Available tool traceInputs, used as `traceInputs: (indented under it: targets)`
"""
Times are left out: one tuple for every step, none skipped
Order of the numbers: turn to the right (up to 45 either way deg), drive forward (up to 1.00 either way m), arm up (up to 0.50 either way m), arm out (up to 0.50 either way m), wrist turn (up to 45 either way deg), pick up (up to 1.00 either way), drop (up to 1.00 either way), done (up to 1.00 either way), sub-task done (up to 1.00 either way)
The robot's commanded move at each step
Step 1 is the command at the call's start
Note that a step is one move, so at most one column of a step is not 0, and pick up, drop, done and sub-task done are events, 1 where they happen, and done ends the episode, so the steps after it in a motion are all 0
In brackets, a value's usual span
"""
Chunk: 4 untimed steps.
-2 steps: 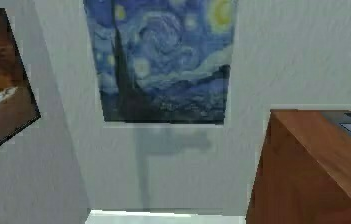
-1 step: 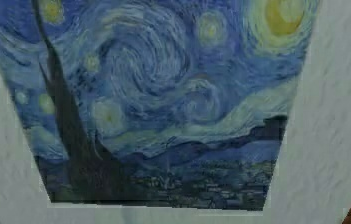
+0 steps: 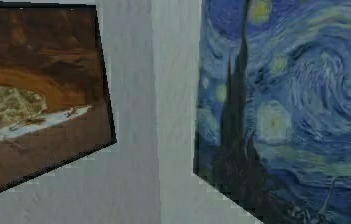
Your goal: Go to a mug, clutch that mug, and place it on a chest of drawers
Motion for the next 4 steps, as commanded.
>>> traceInputs:
  targets:
    - [-45.0, 0.00, 0.00, 0.00, 0.0, 0.00, 0.00, 0.00, 0.00]
    - [-6.0, 0.00, 0.00, 0.00, 0.0, 0.00, 0.00, 0.00, 0.00]
    - [-3.0, 0.00, 0.00, 0.00, 0.0, 0.00, 0.00, 0.00, 0.00]
    - [45.0, 0.00, 0.00, 0.00, 0.0, 0.00, 0.00, 0.00, 0.00]
